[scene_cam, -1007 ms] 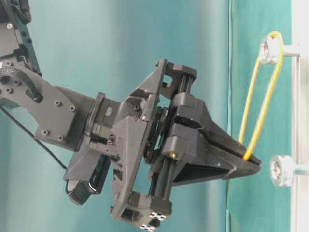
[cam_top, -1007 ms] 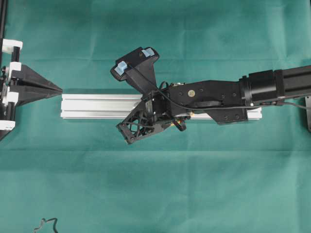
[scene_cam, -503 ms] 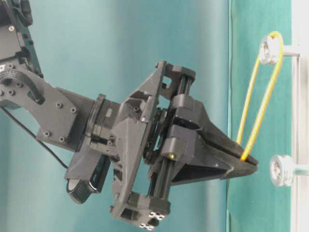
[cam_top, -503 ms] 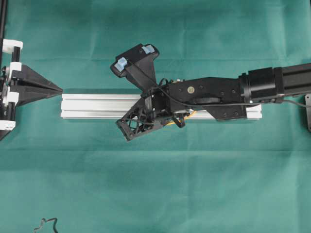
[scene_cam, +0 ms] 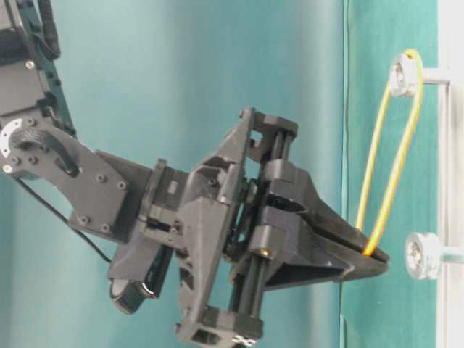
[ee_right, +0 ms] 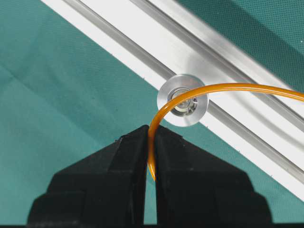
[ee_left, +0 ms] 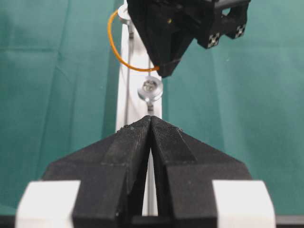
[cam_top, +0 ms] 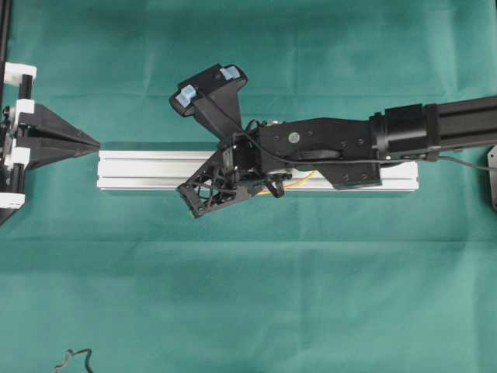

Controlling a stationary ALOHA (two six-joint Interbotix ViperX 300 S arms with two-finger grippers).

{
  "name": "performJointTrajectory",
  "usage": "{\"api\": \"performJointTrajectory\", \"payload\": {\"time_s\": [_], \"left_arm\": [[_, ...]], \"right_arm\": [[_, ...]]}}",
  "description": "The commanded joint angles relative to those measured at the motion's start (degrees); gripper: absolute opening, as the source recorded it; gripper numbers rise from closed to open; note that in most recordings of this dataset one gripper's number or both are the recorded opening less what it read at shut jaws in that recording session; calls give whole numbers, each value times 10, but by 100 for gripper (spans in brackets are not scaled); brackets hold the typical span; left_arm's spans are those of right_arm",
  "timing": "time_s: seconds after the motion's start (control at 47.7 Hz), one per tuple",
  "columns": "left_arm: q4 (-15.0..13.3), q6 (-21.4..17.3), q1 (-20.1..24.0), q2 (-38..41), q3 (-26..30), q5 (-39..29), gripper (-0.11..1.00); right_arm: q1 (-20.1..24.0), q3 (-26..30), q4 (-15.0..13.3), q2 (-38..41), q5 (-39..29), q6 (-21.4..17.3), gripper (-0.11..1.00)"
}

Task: Hook the rubber onto the shaft.

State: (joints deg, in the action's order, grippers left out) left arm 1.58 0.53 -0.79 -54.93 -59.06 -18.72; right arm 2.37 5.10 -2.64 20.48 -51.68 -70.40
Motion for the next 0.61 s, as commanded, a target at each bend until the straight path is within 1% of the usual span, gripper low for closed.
{"api": "performJointTrajectory", "payload": {"time_s": [0.0, 0.231, 0.587], "left_arm": [[1, 0, -2, 4, 18, 3, 0], [1, 0, -2, 4, 18, 3, 0], [2, 0, -1, 4, 18, 3, 0]], "right_arm": [[-1, 17, -1, -10, 5, -1, 6], [-4, 22, -1, -3, 18, -1, 6], [-4, 42, -1, 13, 18, -1, 6]]}}
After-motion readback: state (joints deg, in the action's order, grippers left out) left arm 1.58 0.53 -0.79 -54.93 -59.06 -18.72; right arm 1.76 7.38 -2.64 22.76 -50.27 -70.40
